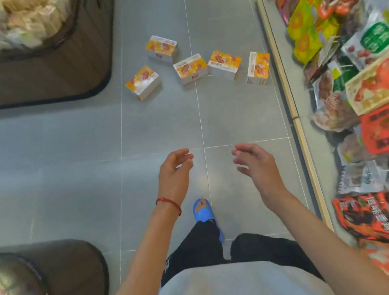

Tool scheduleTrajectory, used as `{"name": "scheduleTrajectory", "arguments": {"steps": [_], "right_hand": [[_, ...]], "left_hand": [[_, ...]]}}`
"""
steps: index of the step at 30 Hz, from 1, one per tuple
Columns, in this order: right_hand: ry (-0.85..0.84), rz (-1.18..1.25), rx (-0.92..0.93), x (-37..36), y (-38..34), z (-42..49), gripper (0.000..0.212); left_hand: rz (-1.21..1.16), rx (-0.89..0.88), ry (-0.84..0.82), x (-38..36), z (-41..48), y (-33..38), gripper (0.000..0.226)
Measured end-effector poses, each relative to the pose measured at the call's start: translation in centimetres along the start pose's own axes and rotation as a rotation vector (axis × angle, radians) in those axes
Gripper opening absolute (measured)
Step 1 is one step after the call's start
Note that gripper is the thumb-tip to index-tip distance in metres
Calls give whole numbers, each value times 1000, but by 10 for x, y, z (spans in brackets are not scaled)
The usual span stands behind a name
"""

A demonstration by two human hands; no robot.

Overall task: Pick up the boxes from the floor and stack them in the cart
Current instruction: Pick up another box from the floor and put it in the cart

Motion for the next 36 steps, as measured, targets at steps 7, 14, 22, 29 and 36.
{"name": "scheduleTrajectory", "arguments": {"steps": [7, 14, 22, 29, 36], "right_hand": [[36, 60, -63, -15, -83, 140, 18], [9, 17, -138, -18, -148, 300, 17], [-74, -130, -176, -27, -223, 445, 18], [-67, -213, -200, -62, -258, 574, 17], [-12, -363, -200, -102, -258, 719, 23]], "left_hand": [[50, 47, -50, -28, 153, 76, 28], [87, 115, 24, -61, 302, 137, 29], [31, 202, 73, -93, 433, 197, 27], [-23, 298, 98, -93, 566, 221, 15], [11, 406, 60, -97, 706, 209, 10]]}}
Point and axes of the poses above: each hand's wrist, its own z-axis towards the middle knuckle, its own x-axis out of the back of the hand, y = z × x, the point moved 8 cm from there along z, towards the middle knuckle, and after that the axes turned 2 degrees about -y, right-handed, at the moved point
